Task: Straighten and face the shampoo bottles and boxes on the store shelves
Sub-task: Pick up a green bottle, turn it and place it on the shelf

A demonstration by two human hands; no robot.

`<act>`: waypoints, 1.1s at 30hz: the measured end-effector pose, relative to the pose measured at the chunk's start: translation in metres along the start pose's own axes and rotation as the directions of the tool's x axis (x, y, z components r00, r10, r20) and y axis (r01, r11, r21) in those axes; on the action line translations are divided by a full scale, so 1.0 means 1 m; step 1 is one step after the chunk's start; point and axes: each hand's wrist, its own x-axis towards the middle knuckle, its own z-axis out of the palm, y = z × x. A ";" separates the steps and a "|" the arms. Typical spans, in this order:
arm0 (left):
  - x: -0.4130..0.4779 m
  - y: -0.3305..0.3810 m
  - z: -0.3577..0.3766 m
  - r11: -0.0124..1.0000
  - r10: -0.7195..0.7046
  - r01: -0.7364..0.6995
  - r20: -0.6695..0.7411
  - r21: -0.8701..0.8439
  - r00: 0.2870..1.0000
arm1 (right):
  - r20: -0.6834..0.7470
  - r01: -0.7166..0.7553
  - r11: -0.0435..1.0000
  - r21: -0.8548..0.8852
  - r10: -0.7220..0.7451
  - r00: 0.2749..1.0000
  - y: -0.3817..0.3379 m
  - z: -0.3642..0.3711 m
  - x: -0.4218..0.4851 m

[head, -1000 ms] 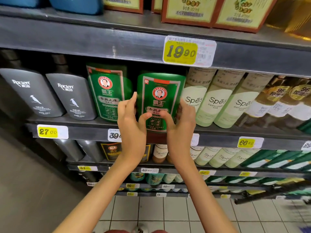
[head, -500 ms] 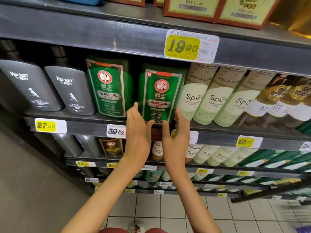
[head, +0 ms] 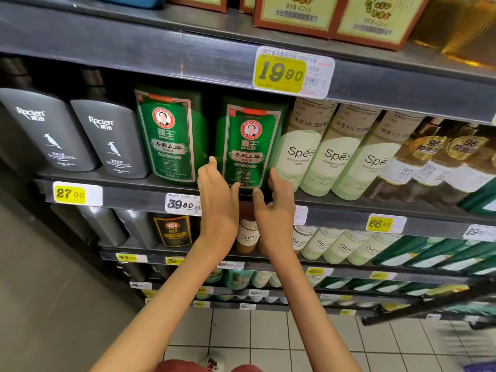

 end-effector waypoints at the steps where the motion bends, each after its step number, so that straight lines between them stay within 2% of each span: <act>1: -0.001 0.002 0.001 1.000 0.004 -0.004 -0.018 0.013 1.000 | 0.000 0.002 1.000 0.000 -0.002 1.000 0.000 0.000 0.000; 9: 0.005 0.004 -0.002 0.996 0.014 -0.014 -0.001 0.094 1.000 | 0.019 0.021 0.999 -0.033 -0.020 1.000 -0.003 0.000 0.003; 11: 0.004 0.002 -0.007 1.000 0.004 -0.005 0.028 0.024 1.000 | 0.026 -0.004 1.000 -0.006 0.004 1.000 -0.005 -0.001 0.003; 15: -0.003 -0.009 -0.031 0.965 -0.018 0.050 0.124 -0.256 0.992 | 0.038 -0.040 0.999 0.031 0.039 0.999 -0.011 0.002 -0.007; 19: -0.006 -0.022 -0.068 0.950 -0.055 0.057 0.017 -0.307 0.998 | 0.214 0.193 0.981 0.010 -0.191 0.958 -0.033 0.021 -0.029; 22: 0.000 -0.035 -0.096 0.947 -0.093 0.073 -0.050 -0.312 0.994 | 0.134 0.422 0.906 0.005 -0.419 0.898 -0.066 0.034 -0.013; 24: 0.005 -0.045 -0.108 0.947 -0.147 0.125 -0.052 -0.296 0.988 | 0.060 0.505 0.863 -0.020 -0.503 0.862 -0.087 0.040 0.002; 27: 0.006 -0.057 -0.113 0.944 -0.198 0.183 -0.026 -0.275 0.980 | 0.055 0.564 0.820 -0.098 -0.562 0.825 -0.102 0.049 0.016; 33: 0.009 -0.063 -0.120 0.932 -0.208 0.182 -0.051 -0.315 0.977 | 0.159 0.556 0.772 -0.309 -0.535 0.830 -0.110 0.067 0.033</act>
